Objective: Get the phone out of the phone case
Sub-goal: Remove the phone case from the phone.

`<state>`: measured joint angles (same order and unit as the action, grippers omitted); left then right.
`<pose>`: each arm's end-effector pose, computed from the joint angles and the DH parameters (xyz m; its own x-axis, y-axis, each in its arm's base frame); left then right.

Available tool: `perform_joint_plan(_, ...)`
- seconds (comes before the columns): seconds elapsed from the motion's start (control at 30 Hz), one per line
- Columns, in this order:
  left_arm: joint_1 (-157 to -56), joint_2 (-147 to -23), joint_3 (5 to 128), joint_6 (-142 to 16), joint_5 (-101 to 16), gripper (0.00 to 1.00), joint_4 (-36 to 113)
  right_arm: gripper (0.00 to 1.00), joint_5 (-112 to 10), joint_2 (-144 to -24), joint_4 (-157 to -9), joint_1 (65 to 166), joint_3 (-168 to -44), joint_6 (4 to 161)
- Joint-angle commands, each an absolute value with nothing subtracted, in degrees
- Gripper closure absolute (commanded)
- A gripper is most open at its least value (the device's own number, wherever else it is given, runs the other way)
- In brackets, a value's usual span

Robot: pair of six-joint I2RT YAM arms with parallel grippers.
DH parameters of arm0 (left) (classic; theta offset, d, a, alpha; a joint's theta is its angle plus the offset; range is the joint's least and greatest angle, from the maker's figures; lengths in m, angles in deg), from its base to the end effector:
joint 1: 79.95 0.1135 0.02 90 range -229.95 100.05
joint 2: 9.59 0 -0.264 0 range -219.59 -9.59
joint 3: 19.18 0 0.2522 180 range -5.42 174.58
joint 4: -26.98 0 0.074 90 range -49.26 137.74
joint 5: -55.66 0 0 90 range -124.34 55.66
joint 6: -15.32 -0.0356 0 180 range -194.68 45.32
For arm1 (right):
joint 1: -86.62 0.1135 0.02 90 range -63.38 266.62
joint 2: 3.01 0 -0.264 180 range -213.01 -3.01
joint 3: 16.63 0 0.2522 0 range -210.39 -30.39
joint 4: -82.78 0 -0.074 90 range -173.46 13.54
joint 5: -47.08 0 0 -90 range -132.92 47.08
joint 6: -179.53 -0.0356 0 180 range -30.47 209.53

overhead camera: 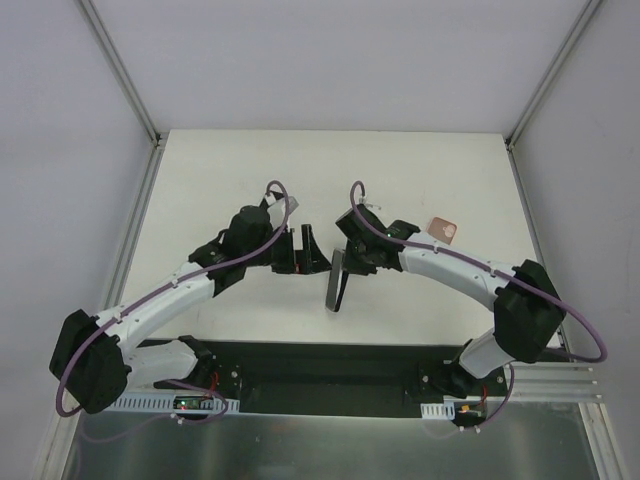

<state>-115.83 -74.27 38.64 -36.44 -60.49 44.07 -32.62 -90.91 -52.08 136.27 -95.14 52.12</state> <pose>0.1969 -0.1618 0.2790 -0.7860 -0.1172 -0.6071 0.4660 0.5331 -0.7062 0.2136 0.2416 0.2474 -0.8336 -0.0580 -0.5494 -0.2219 0.9459 0.2369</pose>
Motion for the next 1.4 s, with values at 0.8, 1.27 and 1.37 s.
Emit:
perform_joint_plan(0.8,-119.4,-90.1,52.3,-26.0,-51.3,0.16,52.2,0.99,-34.5,-85.7,-56.8,138.7,-92.9,58.9)
perform_joint_plan(1.27,-121.1,-96.3,56.4,-26.8,-51.0,0.27,57.7,0.99,-32.6,-87.3,-55.5,139.1,-94.8,59.8)
perform_joint_plan(1.37,-121.4,-97.1,56.3,-27.3,-50.4,0.27,58.1,0.99,-32.1,-87.2,-55.3,139.2,-94.9,59.9)
